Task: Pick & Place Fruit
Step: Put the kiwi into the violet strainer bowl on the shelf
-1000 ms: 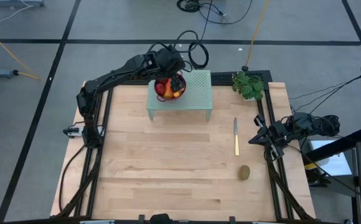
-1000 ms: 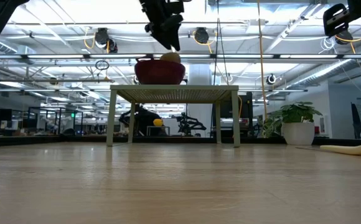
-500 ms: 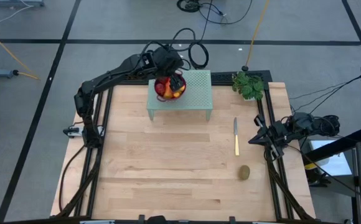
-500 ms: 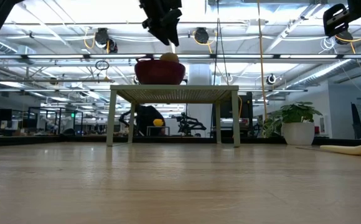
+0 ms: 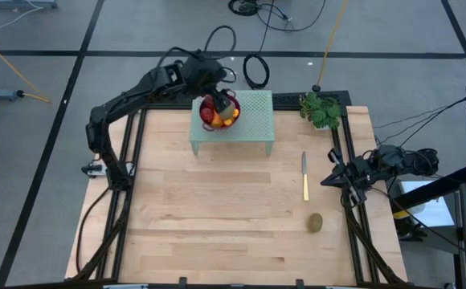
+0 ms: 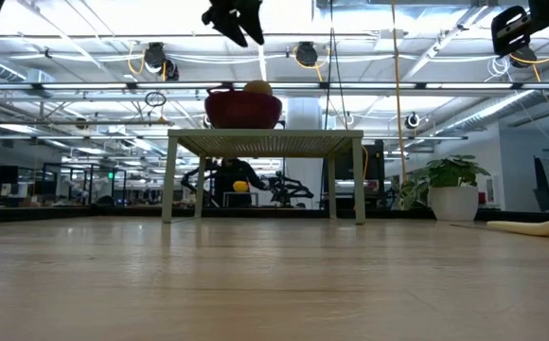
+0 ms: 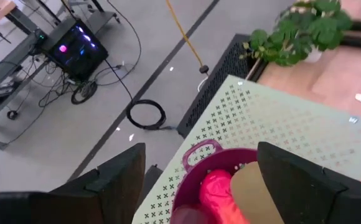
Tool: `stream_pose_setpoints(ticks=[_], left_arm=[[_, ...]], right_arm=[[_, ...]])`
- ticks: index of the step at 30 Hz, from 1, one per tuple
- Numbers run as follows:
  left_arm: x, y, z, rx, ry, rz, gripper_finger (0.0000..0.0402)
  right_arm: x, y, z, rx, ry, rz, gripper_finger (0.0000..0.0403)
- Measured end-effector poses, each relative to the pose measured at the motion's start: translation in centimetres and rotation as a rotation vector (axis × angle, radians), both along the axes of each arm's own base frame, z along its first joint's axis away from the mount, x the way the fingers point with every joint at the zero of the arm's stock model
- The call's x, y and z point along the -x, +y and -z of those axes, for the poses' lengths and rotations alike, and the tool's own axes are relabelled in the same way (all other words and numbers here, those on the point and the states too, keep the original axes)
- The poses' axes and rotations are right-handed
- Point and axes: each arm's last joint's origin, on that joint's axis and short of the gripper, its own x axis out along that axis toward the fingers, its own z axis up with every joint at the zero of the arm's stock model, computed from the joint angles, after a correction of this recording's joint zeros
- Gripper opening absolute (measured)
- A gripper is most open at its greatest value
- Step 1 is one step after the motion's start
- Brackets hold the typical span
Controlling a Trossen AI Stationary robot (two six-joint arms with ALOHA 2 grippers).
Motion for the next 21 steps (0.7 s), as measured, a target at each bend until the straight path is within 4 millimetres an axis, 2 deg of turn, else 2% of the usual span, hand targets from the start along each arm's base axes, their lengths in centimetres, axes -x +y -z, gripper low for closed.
stream_pose_setpoints(ticks=[10,21], left_arm=[[2.1,-1.3,-1.9,0.134,-0.136,0.018,0.0308],[2.5,-2.2,-1.5,0.218,-0.113,0.010,0.0308]], right_arm=[[0.0,0.0,0.0,0.000,0.000,-0.001,0.0000],[0.0,0.0,0.0,0.000,0.000,-0.001,0.0000]])
